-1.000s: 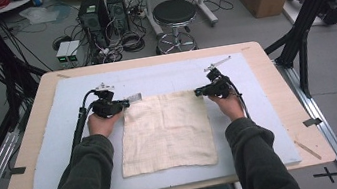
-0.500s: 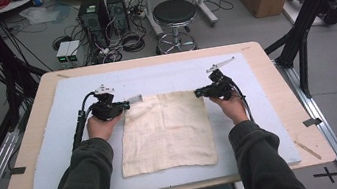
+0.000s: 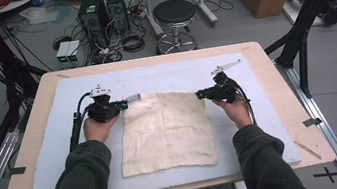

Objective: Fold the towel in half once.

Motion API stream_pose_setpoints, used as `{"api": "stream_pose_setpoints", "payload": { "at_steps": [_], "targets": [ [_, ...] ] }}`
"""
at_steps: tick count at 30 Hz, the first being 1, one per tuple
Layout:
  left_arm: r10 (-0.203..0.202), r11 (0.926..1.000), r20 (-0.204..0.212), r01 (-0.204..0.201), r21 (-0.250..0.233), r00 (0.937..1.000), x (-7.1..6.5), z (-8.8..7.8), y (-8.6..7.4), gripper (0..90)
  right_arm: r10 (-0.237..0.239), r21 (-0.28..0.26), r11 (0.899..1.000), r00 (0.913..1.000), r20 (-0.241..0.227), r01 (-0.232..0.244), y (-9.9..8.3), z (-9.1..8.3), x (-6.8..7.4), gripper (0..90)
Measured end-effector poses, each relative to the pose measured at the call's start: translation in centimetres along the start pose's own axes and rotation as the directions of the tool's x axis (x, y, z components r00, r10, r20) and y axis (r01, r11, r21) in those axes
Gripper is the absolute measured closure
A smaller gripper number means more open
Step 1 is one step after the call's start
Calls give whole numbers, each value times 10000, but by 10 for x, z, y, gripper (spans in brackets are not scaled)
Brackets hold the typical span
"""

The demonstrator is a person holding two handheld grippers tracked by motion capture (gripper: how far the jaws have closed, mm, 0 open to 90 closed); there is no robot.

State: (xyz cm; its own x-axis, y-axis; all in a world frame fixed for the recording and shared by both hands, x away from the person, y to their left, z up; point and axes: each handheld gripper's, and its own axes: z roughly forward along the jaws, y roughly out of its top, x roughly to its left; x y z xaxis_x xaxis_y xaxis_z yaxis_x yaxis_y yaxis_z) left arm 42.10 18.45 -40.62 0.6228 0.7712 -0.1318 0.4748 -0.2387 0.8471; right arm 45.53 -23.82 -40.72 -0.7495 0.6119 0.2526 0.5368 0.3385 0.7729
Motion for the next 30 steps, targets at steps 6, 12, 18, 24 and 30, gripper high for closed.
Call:
{"api": "stream_pose_setpoints", "payload": {
  "at_steps": [6, 12, 18, 24, 30],
  "targets": [
    [194, 9997, 186, -190, -165, 9996, -4, -7, 1, 867, -143, 16, 9999, 9998, -113, 143, 1, -6, 7, 832],
    [345, 9990, 301, -337, -278, 9989, -8, -16, -4, 867, -394, -48, 9992, 9990, -210, 393, 3, -15, 15, 832],
    [502, 9984, 379, -492, -280, 9980, -12, -21, -11, 867, -574, 107, 9983, 9981, -224, 577, 4, -17, 21, 832],
    [603, 9977, 510, -586, -345, 9969, -16, -26, -16, 867, -720, 305, 9969, 9971, -242, 728, 4, -19, 28, 831],
    [888, 9958, 522, -876, -259, 9947, -21, -31, -17, 866, -744, 528, 9957, 9969, -256, 757, 2, -22, 31, 831]
  ]
}}
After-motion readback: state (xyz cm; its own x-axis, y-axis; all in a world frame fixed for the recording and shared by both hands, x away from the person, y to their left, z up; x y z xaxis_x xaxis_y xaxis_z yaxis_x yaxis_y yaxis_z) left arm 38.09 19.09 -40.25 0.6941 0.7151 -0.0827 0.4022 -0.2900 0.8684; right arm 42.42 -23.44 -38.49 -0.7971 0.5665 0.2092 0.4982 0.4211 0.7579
